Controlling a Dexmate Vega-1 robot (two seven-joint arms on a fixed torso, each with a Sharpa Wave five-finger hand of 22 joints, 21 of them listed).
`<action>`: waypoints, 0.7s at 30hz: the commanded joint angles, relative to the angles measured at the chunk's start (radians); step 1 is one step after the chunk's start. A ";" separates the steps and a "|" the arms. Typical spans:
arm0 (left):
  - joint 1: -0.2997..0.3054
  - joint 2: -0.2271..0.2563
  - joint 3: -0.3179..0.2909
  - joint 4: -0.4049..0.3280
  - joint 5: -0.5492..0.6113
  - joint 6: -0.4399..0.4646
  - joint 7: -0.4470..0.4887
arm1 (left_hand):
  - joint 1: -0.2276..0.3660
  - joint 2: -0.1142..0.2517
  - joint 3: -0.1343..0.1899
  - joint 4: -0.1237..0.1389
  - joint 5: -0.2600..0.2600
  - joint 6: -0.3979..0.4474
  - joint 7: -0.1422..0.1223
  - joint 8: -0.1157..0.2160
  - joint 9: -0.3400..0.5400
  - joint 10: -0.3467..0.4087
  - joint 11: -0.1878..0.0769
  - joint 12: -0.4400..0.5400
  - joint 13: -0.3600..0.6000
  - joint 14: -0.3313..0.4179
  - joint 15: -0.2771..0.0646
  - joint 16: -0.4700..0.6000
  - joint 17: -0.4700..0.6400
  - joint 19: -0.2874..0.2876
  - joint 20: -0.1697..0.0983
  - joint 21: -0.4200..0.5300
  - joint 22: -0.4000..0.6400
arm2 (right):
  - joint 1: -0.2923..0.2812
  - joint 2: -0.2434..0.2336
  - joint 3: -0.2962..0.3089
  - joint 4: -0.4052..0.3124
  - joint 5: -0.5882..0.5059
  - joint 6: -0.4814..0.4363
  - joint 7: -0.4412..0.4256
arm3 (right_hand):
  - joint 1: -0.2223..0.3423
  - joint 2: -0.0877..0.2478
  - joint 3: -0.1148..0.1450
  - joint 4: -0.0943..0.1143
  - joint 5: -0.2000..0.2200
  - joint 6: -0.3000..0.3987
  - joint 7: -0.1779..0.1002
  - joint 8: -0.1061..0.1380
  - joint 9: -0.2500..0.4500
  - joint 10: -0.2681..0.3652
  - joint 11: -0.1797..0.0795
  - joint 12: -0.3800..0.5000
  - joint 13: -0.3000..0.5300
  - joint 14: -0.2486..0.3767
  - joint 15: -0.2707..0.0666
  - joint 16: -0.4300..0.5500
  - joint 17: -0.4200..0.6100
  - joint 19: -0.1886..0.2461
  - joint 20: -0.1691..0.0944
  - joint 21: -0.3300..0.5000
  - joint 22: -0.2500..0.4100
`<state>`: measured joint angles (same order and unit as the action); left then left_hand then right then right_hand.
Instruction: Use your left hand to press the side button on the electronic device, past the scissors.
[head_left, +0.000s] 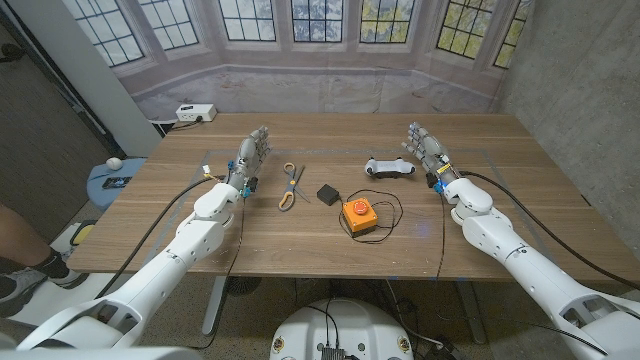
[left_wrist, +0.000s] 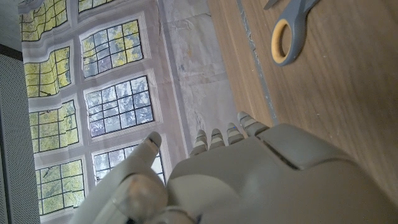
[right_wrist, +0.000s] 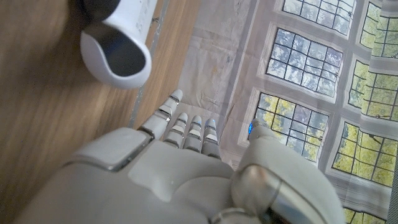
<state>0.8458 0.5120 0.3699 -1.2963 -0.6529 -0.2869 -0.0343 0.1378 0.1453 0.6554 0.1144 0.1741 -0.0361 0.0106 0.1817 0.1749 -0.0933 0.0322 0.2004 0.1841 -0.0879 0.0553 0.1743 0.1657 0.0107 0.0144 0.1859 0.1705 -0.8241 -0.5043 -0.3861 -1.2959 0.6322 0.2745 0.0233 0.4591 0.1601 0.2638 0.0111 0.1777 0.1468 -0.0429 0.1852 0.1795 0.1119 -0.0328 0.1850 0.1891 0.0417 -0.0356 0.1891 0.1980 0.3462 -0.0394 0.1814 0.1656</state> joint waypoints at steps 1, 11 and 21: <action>-0.007 0.003 0.001 0.018 -0.005 -0.002 -0.019 | 0.003 0.012 0.008 -0.001 0.004 -0.007 -0.001 0.006 0.002 -0.003 0.001 0.008 0.005 -0.004 0.004 0.006 0.001 0.004 0.006 0.005 0.001 | 0.001 0.002 -0.012 -0.016 -0.021 -0.014 -0.027 | 0.009 -0.001 0.006 -0.003 0.006 0.007 0.001 0.007 0.005 0.008 0.005 0.006 0.002 0.010 -0.037 0.006 0.001 0.004 -0.056 0.006 0.003; -0.011 -0.003 -0.004 0.013 -0.017 -0.004 -0.025 | 0.010 0.012 0.010 -0.010 0.002 0.005 -0.002 0.009 0.002 0.005 0.001 0.010 0.005 0.002 0.006 0.006 0.000 0.007 0.006 0.006 0.001 | -0.014 -0.013 -0.008 -0.053 -0.031 -0.023 -0.047 | 0.009 -0.002 0.007 -0.009 0.005 0.009 0.003 0.007 0.005 0.008 0.008 0.006 0.002 0.010 -0.035 0.008 0.001 0.004 -0.054 0.006 0.003; -0.006 0.003 0.000 -0.016 -0.006 -0.006 -0.020 | 0.020 0.014 0.015 -0.023 0.001 0.020 -0.002 0.011 0.002 0.018 0.004 0.014 0.005 0.013 0.008 0.006 0.000 0.012 0.007 0.007 0.001 | -0.063 -0.051 0.010 -0.131 -0.040 -0.035 -0.084 | 0.007 -0.001 0.007 -0.013 0.004 0.011 0.002 0.008 0.005 0.004 0.007 0.006 0.003 0.007 -0.034 0.009 0.002 0.001 -0.053 0.006 0.003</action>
<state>0.8360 0.5111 0.3685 -1.2847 -0.6630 -0.2900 -0.0549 0.1479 0.1554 0.6683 0.1010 0.1740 -0.0243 0.0099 0.1896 0.1747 -0.0819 0.0357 0.2072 0.1839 -0.0785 0.0645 0.1742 0.1628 0.0143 0.0180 0.1859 0.1689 -0.8490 -0.5257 -0.3911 -1.3641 0.6017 0.2499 -0.0300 0.4591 0.1601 0.2679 0.0069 0.1777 0.1466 -0.0427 0.1888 0.1793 0.1155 -0.0290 0.1850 0.1891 0.0417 -0.0355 0.1891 0.1978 0.3460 -0.0394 0.1811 0.1655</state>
